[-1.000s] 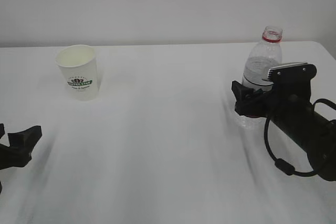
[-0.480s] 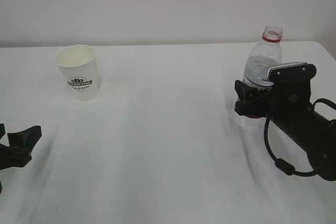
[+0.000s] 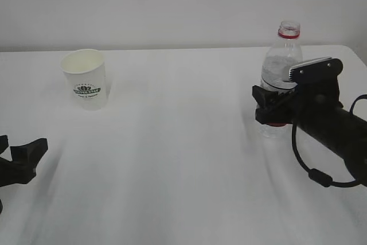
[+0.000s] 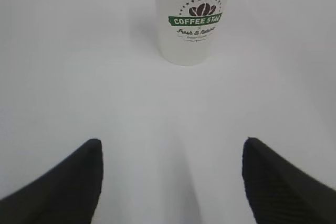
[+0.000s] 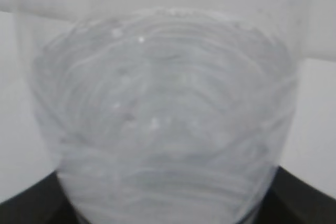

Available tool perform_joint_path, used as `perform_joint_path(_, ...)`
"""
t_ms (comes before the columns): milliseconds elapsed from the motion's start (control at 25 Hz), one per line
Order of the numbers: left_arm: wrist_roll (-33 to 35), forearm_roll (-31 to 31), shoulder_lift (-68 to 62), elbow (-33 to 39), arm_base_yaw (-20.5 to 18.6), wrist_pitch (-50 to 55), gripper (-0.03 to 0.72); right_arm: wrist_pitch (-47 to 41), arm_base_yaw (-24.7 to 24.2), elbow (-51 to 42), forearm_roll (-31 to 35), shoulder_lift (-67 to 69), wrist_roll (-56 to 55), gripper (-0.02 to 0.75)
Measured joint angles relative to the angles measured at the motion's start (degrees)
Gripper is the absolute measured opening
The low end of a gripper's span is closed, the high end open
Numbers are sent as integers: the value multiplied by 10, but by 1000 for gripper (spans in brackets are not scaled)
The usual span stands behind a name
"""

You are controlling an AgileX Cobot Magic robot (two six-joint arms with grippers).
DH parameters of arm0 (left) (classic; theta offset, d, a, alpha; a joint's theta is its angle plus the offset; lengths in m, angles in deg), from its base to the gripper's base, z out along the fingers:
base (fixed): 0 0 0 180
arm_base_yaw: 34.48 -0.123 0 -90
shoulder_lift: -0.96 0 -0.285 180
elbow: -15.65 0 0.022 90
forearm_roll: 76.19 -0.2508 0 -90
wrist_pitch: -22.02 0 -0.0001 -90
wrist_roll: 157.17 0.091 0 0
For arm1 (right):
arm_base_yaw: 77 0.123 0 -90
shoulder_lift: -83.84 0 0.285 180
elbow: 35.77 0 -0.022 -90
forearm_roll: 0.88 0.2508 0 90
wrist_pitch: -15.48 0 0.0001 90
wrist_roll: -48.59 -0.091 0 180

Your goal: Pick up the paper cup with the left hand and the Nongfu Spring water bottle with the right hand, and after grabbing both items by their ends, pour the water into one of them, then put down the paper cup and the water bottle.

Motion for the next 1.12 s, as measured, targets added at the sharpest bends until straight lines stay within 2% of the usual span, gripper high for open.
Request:
perform_joint_path(280,0,-1,0,-14,0,0,593,-35,0,0,-11,-54,2,510)
perform_joint_path(760,4,3,-1,-109,0,14,593,-47,0,0,-14,-66,3,509)
perform_joint_path(960,5,-2,-7,-159,0,84,668,-48,0,0,-20,-66,3,509)
perform_joint_path(1120,5,-6,-21,-184,0,106,689,-48,0,0,-23,-66,3,509)
